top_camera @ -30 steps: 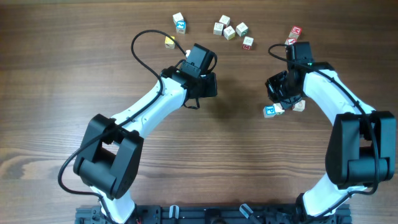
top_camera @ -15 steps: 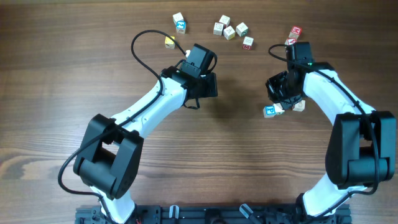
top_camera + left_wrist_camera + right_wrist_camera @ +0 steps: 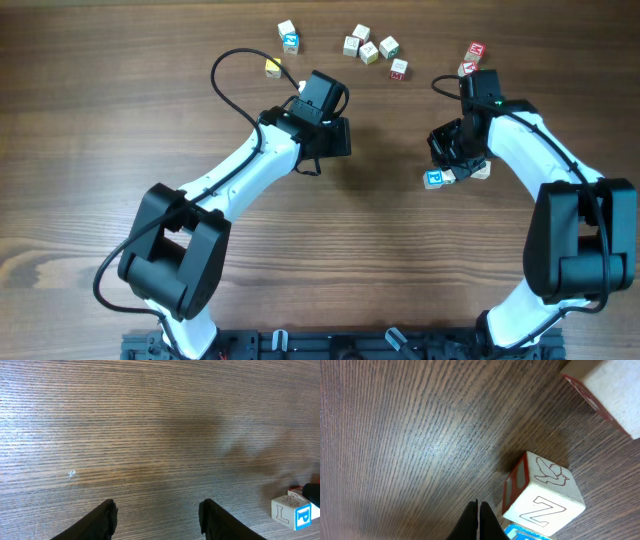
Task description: Form a horizontal line
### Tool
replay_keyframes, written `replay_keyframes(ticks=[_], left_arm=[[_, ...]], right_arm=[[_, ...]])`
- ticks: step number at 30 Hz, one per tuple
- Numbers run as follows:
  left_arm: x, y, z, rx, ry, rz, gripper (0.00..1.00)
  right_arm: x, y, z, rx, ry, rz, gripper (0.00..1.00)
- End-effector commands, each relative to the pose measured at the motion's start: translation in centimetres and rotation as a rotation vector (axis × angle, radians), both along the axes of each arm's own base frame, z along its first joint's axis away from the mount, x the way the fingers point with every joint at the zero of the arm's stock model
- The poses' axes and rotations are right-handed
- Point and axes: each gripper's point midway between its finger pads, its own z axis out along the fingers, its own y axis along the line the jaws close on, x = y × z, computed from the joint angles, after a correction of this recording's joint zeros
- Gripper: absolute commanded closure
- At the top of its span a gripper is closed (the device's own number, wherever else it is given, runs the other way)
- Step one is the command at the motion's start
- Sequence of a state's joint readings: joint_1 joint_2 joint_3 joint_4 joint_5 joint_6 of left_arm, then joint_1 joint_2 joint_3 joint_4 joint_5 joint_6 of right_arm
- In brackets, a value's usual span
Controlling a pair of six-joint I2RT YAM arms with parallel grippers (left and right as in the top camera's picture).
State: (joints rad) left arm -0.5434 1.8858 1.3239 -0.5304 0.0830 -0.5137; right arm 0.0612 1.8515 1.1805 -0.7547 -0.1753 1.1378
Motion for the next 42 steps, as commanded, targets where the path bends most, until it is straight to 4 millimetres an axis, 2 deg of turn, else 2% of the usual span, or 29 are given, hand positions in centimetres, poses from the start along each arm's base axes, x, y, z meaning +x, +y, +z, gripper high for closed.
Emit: replay_keyframes(ticks=[1,8,14,16,19,23,25,27,28,29,33,36,40,42], left_arm=[[-0.1,-0.1,-0.4,0.011,0.004,-0.005,0.44],[0.0,-0.1,-0.4,0.011,0.004,-0.005,0.43],[0.0,-0.1,-0.4,0.011,0.004,-0.005,0.42],[0.0,-0.1,-0.4,0.011,0.004,-0.005,0.42],[0.0,-0.1,-0.4,0.011,0.004,-0.005,0.42],[0.0,-0.1,-0.4,0.008,0.0,-0.005,0.41],[0.2,-0.2,-0.3,0.005,-0.007,-0.005,0.42],[0.4,-0.4,-0.1,-0.003,-0.019,-0.005,0.65],[0.4,-0.4,-0.1,-0.003,-0.019,-0.006,0.85],[0.4,-0.5,-0.1,-0.006,-0.016,-0.007,0.96],[-0.3,-3.0,0.7,-0.144,0.017,-0.082,0.96],[-0.9,-4.0,0.5,-0.155,0.025,-0.107,0.96],[-1.6,-4.6,-2.1,-0.133,0.076,-0.122,0.96],[-1.8,-4.4,-4.2,-0.112,0.114,-0.119,0.96]], right_arm=[[-0.6,-0.5,-1.0,-0.025,0.042,-0.058,0.96],[-1.5,-1.3,-1.2,-0.067,0.083,-0.119,0.96],[-1.4,-1.3,-1.2,-0.065,0.08,-0.127,0.96],[-0.5,-1.3,-1.1,-0.061,0.045,-0.128,0.96],[1.8,-1.8,-0.7,-0.057,-0.051,-0.12,0.96],[3.4,-4.9,0.3,-0.075,-0.11,-0.108,0.96],[3.6,-6.7,0.4,-0.082,-0.116,-0.133,0.96],[3.4,-8.7,0.4,-0.089,-0.114,-0.167,0.96],[3.3,-10.1,0.5,-0.093,-0.122,-0.162,0.96],[3.3,-11.0,0.6,-0.093,-0.128,-0.154,0.96],[2.8,-13.0,0.7,-0.078,-0.145,-0.088,0.96],[1.4,-12.8,0.3,-0.078,-0.09,-0.051,0.96],[-0.2,-13.6,-0.1,-0.13,-0.023,-0.054,0.94],[-0.6,-13.8,-0.3,-0.145,-0.007,-0.057,0.94]])
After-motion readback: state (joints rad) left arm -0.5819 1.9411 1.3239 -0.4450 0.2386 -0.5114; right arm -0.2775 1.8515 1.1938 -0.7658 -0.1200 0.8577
